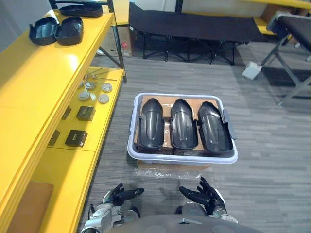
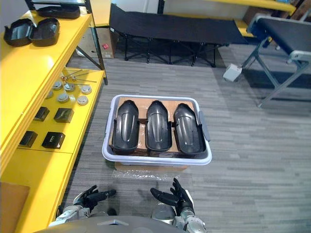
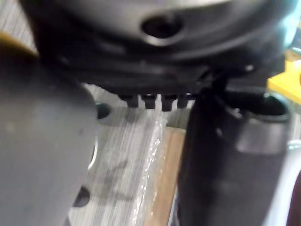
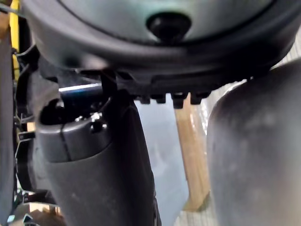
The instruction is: Walk over and take three plastic housings, then place them on the shelf
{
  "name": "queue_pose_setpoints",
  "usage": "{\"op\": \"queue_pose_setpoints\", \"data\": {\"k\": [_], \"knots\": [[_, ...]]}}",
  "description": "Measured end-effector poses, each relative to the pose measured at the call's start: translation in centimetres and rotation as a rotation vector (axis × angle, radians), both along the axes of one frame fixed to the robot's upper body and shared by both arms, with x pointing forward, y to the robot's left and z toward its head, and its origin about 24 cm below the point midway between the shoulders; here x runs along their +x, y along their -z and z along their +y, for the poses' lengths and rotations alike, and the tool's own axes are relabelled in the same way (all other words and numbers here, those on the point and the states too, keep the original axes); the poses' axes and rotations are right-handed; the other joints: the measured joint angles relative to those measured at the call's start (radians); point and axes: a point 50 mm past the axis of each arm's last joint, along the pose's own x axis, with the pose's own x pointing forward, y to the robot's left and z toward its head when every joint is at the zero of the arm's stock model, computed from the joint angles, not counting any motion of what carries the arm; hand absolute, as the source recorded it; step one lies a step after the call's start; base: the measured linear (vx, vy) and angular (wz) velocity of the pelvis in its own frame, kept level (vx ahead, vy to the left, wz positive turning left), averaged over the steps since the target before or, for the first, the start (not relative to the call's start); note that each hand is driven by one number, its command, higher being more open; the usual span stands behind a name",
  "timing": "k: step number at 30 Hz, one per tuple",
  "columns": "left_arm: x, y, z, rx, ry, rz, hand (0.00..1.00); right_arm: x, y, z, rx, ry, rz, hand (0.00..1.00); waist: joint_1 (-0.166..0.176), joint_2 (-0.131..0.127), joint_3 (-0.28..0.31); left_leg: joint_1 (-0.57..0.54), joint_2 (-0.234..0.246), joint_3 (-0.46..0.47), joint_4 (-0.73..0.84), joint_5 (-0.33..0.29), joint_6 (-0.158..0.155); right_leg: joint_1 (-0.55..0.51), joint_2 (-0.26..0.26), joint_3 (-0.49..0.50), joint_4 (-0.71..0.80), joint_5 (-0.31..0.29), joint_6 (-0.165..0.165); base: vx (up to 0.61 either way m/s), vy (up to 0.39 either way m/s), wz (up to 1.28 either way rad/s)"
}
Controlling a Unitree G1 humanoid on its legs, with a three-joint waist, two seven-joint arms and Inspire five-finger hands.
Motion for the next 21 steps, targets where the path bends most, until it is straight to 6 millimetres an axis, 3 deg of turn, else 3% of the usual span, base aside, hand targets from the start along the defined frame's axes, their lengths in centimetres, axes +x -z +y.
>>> {"op": "queue_pose_setpoints", "data": {"k": [2, 3, 4, 5, 7, 8, 9, 11, 13, 16, 19, 21], "knots": [[-0.3, 0.0, 0.6, 0.011, -0.012, 0.001, 1.00, -0.3, 0.2, 0.1, -0.007, 0.025, 0.006, 1.00, 0.001, -0.011, -0.008, -0.019, 0.039, -0.039, 0.028, 0.000, -0.036, 0.012, -0.012, 0.012, -0.027, 0.025, 0.037, -0.06, -0.194, 0.51], [-0.5, -0.1, 1.3, 0.023, -0.021, 0.003, 1.00, -0.5, 0.4, 0.6, 0.000, 0.027, 0.023, 1.00, 0.006, -0.034, -0.024, -0.040, 0.056, -0.059, 0.039, 0.010, -0.062, 0.014, -0.015, 0.018, -0.064, 0.071, 0.086, -0.03, -0.302, 0.44], [-0.6, -0.1, 1.6, 0.020, -0.051, 0.006, 1.00, -0.9, 0.7, 0.9, 0.008, 0.040, 0.043, 1.00, 0.006, -0.038, -0.042, -0.065, 0.087, -0.077, 0.043, 0.030, -0.090, 0.019, 0.014, 0.006, -0.090, 0.035, 0.103, 0.00, -0.345, 0.29], [-0.3, -0.2, 1.6, 0.021, -0.054, -0.010, 1.00, -0.8, 0.7, 0.8, 0.009, 0.042, 0.042, 1.00, 0.017, -0.042, -0.045, -0.072, 0.110, -0.078, 0.039, 0.045, -0.106, 0.024, 0.040, -0.007, -0.109, 0.015, 0.102, 0.02, -0.380, 0.13], [0.2, -0.2, 1.2, 0.016, -0.059, -0.022, 1.00, -0.7, 0.5, -0.1, -0.012, 0.029, 0.042, 1.00, 0.021, -0.012, -0.024, -0.082, 0.146, -0.079, 0.044, 0.076, -0.115, 0.040, 0.084, -0.032, -0.132, -0.008, 0.082, -0.02, -0.336, 0.08], [0.4, -0.1, 1.0, 0.013, -0.055, -0.024, 1.00, -0.6, 0.4, -0.7, -0.027, 0.032, 0.036, 1.00, 0.010, 0.005, -0.009, -0.080, 0.162, -0.078, 0.049, 0.092, -0.108, 0.063, 0.100, -0.056, -0.147, -0.009, 0.080, -0.08, -0.268, 0.41], [0.2, 0.0, 0.8, 0.014, -0.041, -0.015, 1.00, -1.1, 0.6, -1.4, -0.046, 0.044, 0.061, 1.00, -0.008, 0.005, -0.002, -0.078, 0.170, -0.057, 0.046, 0.119, -0.103, 0.081, 0.113, -0.076, -0.165, -0.011, 0.075, -0.11, -0.217, 0.39], [0.3, 0.0, 0.1, 0.000, -0.025, -0.025, 1.00, -2.3, 0.8, -2.6, -0.068, 0.051, 0.101, 1.00, -0.001, 0.025, -0.005, -0.063, 0.163, -0.002, 0.037, 0.137, -0.096, 0.088, 0.114, -0.069, -0.184, -0.019, 0.061, -0.12, -0.158, 0.05], [0.5, 0.0, -0.5, -0.028, -0.028, -0.039, 1.00, -2.5, 0.7, -3.1, -0.062, 0.027, 0.101, 1.00, -0.001, 0.039, -0.002, -0.062, 0.127, -0.008, 0.038, 0.105, -0.093, 0.067, 0.113, -0.039, -0.195, -0.011, 0.060, -0.10, -0.002, -0.33], [0.6, -0.1, -0.4, -0.041, -0.028, -0.041, 1.00, -1.9, 0.5, -2.7, -0.032, -0.006, 0.076, 1.00, 0.008, 0.033, 0.001, -0.061, 0.096, -0.002, 0.010, 0.058, -0.076, 0.019, 0.113, 0.013, -0.207, 0.018, 0.073, -0.08, 0.081, -0.49], [0.6, -0.2, 0.0, -0.042, -0.009, -0.041, 1.00, -1.9, 0.5, -1.8, 0.003, -0.025, 0.070, 1.00, 0.000, 0.017, 0.007, -0.041, 0.055, 0.027, -0.033, 0.065, -0.045, 0.023, 0.092, 0.040, -0.255, 0.067, 0.090, -0.02, 0.150, -0.27], [0.6, -0.2, 0.1, -0.035, 0.010, -0.044, 1.00, -1.8, 0.5, -1.1, 0.020, -0.036, 0.064, 1.00, -0.002, 0.005, 0.012, -0.033, 0.033, 0.040, -0.045, 0.073, -0.046, 0.029, 0.074, 0.049, -0.281, 0.088, 0.104, 0.03, 0.161, -0.17]]}}
